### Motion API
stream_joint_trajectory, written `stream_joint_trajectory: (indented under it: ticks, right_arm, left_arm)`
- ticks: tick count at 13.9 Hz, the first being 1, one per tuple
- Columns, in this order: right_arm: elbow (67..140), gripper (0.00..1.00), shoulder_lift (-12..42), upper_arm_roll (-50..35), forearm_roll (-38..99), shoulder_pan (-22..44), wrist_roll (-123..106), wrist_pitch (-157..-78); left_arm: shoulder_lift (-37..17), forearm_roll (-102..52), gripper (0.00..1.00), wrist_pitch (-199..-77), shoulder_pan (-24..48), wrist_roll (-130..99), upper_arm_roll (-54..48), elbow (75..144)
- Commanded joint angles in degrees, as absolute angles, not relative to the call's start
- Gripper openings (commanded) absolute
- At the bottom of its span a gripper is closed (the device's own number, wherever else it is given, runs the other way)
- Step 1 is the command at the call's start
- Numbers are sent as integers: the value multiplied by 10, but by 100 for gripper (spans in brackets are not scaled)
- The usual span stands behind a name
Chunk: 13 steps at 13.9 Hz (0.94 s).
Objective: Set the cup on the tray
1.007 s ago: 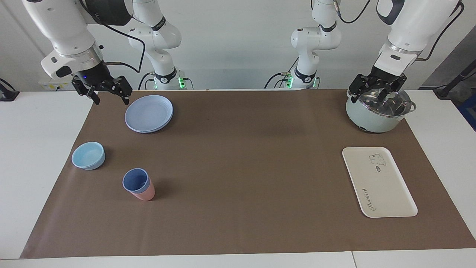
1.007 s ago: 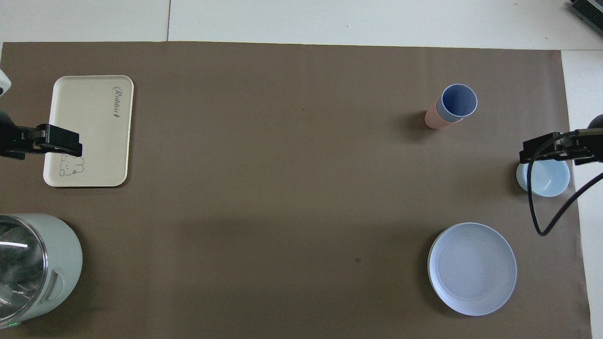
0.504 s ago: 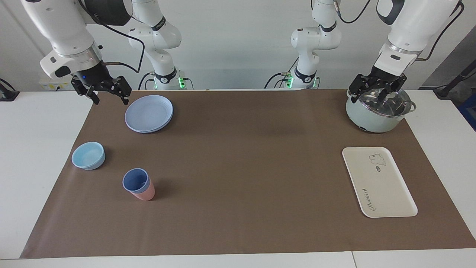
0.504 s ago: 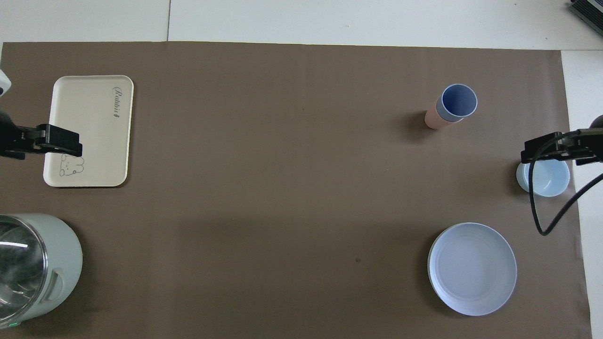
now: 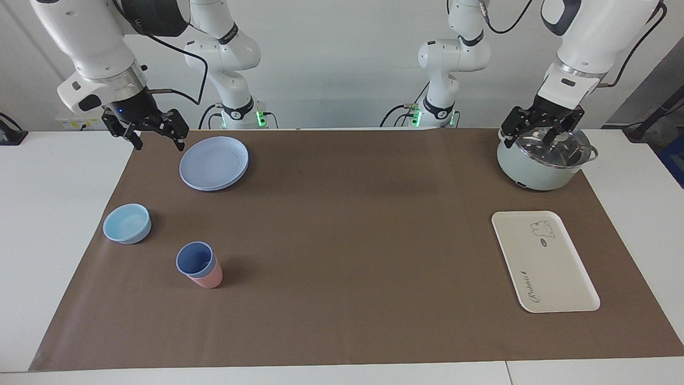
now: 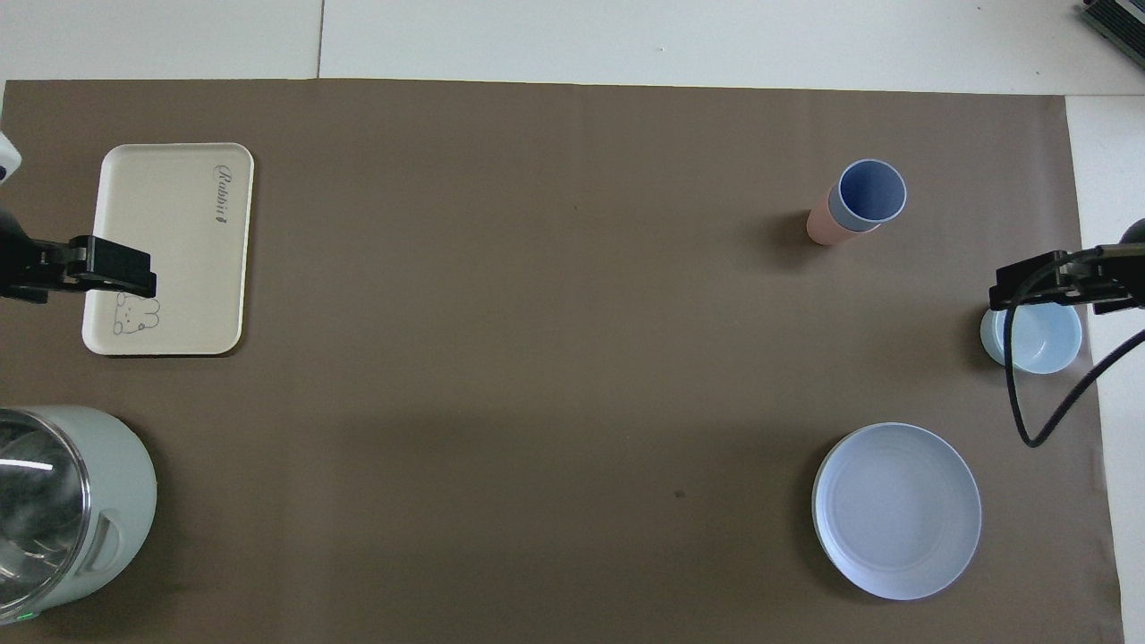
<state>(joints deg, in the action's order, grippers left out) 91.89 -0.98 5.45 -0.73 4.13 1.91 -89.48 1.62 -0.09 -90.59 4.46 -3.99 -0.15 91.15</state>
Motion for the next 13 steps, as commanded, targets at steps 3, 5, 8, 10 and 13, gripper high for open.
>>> stream_joint_trajectory:
  ticks: [3,5,8,10,13]
  right_arm:
    - [926,100,-19,50,3,40,20,-896]
    - [927,100,-18,50,3,40,-1,-912]
    - [934,100,-17,53,4,24,-113,-967]
    - [955,100,-17,52,4,4,-186,-1026]
    - [991,100,-11,52,27,-10,-299,-1117]
  left_arm:
    - [28,-2,100,-909,47,-32,3,925]
    - [28,-2,100,-909,47,-32,3,925]
    - [28,-2,100,-909,47,-32,3,925]
    - [28,-2,100,-909,47,-32,3,924]
    - [28,-2,100,-909,47,-32,3,924]
